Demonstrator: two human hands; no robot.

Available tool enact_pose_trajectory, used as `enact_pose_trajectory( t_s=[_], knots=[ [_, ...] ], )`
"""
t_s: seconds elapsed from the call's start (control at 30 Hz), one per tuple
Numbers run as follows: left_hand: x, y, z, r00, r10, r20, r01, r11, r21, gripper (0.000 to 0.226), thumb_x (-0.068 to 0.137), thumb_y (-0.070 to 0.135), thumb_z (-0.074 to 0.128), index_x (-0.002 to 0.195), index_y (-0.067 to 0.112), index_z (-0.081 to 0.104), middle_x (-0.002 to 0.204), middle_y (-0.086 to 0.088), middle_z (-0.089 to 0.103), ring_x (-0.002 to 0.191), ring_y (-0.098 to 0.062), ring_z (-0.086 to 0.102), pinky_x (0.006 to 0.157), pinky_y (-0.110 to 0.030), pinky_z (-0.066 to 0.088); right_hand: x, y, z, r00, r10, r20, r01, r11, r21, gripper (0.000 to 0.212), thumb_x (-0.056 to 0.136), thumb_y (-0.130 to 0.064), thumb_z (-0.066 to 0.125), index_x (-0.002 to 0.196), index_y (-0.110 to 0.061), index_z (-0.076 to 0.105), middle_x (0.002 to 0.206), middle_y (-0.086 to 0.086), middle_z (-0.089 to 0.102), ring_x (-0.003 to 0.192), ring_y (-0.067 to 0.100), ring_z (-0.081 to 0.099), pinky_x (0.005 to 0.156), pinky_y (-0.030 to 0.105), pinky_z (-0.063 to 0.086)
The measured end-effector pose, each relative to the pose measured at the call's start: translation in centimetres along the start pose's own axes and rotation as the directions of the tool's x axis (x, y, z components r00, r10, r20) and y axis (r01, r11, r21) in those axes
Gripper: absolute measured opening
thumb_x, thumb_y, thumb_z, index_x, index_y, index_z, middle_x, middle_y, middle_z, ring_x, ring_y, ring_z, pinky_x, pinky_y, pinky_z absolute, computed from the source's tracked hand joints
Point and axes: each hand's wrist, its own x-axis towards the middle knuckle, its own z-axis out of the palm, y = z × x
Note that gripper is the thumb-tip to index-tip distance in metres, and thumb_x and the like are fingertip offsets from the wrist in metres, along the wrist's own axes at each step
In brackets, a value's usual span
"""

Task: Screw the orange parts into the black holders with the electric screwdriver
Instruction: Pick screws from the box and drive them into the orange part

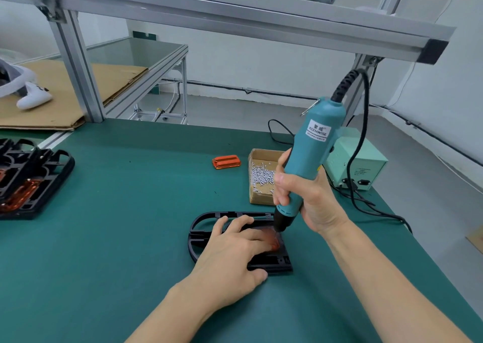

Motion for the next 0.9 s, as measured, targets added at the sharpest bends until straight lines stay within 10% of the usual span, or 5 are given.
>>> enact_pose_trajectory(
  t_s=[0.9],
  knots=[
    [0.4,0.0,-0.26,1.0,-0.017,0.005,0.017,0.999,-0.035,0.049,0.08,0.043,0.059,0.129,0.038,0.056,0.137,0.026,0.045,0.137,0.002,0.009,0.113,-0.033,-0.008,0.84,-0.7,-0.54,0.984,0.146,0.105,-0.159,0.98,0.12,0.021,0.068,0.004,0.058,0.078,-0.014,0.059,0.048,0.004,0.04,0.036,0.015,0.037,0.047,0.024,0.037]
  ],
)
